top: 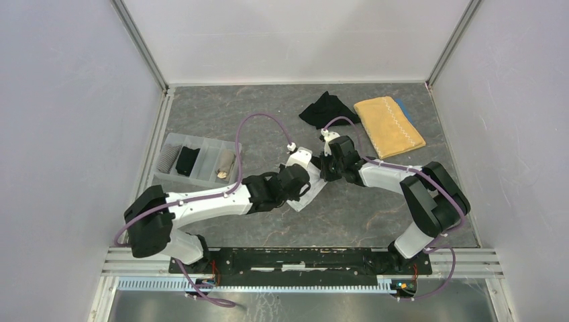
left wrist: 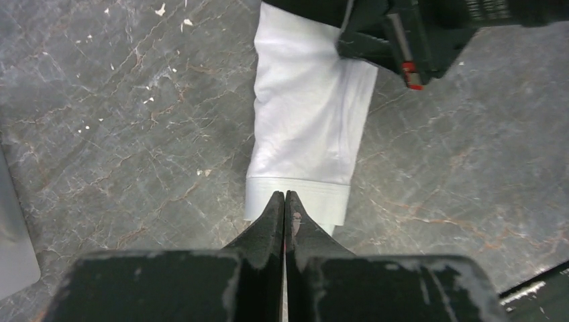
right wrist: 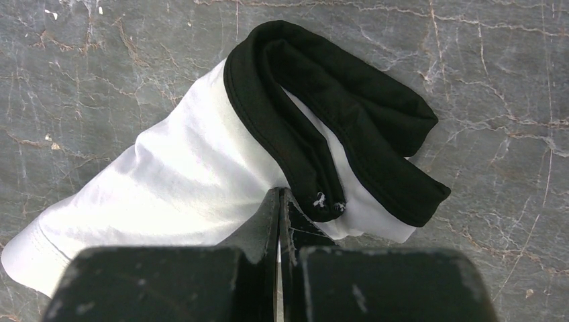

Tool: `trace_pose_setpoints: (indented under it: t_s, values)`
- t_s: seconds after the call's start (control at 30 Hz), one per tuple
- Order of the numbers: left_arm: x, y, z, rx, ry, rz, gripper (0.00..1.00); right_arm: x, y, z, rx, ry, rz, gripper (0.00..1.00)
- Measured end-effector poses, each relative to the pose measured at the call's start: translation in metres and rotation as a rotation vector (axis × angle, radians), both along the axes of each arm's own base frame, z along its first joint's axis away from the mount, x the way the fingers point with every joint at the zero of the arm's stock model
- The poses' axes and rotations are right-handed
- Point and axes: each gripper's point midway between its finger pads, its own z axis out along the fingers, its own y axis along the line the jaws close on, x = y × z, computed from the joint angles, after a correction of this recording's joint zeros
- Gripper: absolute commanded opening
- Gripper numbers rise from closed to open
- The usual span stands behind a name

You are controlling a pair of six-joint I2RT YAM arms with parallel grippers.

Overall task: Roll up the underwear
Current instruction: Fold the underwear at the center of the board.

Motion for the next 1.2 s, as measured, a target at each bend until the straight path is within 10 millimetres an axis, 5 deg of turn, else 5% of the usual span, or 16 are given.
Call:
trace_pose_setpoints:
  t_s: [0.4,0.7,1.2]
  values:
    - [0.004,-0.024,-0.038,-0.048,0.083,-0.056,0.02,0.0,0.0,0.0,-0.003,-0.002,0.005,0.0]
    - [-0.001,0.003,-0.097,0.07,0.138,-0.025,0.02,0.0,0.0,0.0,-0.004,-0.002,0.005,0.0]
    - [-0.002,0.009,-0.097,-0.011,0.1,0.006,0.02,-0.001,0.005,0.011,0.013,-0.018,0.052,0.07]
